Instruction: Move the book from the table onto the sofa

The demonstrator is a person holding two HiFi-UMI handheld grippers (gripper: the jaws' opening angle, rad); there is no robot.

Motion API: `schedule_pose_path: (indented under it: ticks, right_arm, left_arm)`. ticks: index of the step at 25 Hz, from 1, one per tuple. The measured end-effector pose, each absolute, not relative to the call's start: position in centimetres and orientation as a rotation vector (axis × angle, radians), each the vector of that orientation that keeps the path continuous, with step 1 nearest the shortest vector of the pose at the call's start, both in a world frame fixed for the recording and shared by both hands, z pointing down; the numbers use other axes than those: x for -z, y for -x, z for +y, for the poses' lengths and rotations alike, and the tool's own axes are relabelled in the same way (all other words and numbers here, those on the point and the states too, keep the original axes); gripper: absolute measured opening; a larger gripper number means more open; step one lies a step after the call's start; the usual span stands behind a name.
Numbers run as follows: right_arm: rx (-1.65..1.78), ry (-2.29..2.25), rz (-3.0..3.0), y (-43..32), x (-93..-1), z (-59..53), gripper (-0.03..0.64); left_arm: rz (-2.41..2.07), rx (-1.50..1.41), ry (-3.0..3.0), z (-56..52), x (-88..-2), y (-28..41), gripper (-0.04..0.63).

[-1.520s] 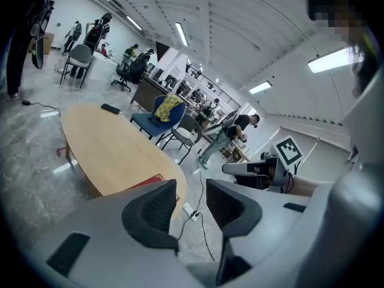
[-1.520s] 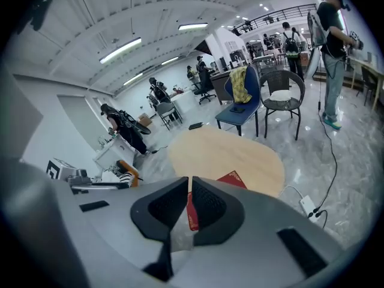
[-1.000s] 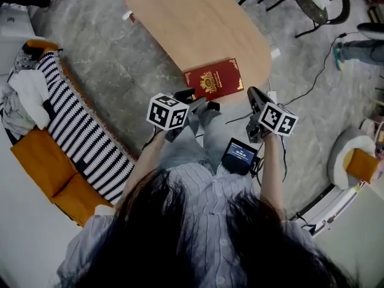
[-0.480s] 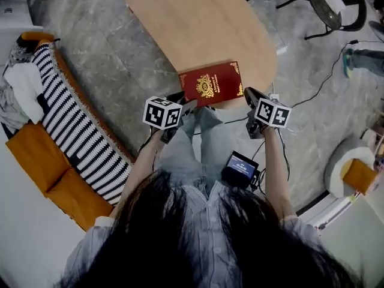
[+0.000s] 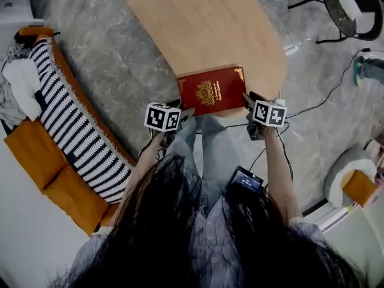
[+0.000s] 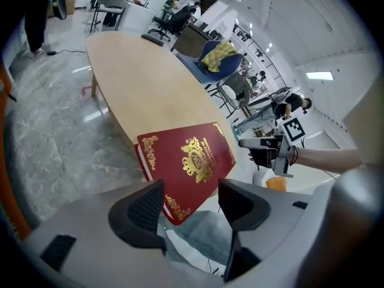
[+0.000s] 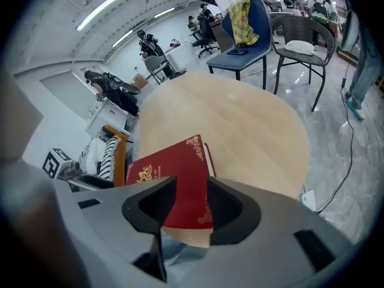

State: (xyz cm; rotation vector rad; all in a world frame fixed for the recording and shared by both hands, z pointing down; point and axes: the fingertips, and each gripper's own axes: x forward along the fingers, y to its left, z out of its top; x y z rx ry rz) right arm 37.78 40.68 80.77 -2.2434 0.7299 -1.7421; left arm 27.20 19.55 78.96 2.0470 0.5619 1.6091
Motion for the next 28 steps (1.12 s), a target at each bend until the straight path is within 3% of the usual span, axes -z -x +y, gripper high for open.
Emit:
schedule_pose_path:
  ticks: [15, 28]
  right_arm:
    - [1.813, 2.136, 0.762, -37.3, -86.1, 41.2, 0.150]
    - [1.805, 2.076, 0.813, -36.2, -85.9, 41.5, 0.129]
  left_arm:
    - [0.293, -1.587, -1.858, 19.5, -86.5, -26.6, 0.282]
    - [0.088, -1.423, -1.733, 20.3, -86.9, -25.9, 0.264]
